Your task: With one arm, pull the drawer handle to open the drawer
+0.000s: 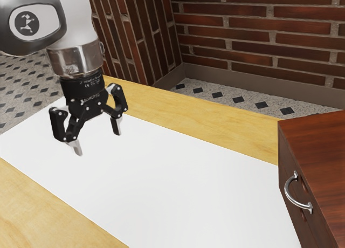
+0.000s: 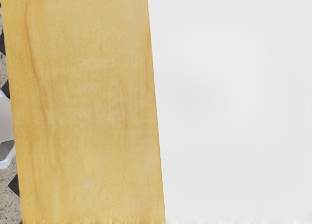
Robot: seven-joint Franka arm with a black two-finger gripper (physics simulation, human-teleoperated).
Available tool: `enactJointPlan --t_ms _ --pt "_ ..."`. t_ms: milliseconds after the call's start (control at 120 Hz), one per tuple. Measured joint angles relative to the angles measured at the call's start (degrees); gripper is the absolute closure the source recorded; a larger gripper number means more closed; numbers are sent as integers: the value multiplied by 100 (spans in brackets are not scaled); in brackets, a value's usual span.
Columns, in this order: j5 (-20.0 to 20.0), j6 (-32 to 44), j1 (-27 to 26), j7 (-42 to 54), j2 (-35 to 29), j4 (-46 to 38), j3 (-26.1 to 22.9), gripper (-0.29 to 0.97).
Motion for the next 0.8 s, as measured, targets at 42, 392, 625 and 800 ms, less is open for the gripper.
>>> enactJointPlan --t_ms 42,392,625,800 --pt "5 164 -47 -8 8 -49 10 0" --pt "-348 925 -480 -8 450 -112 -49 0" --pt "-505 1764 -983 214 891 -230 -61 0" --pt "-527 2216 -1471 351 1258 -70 -62 0"
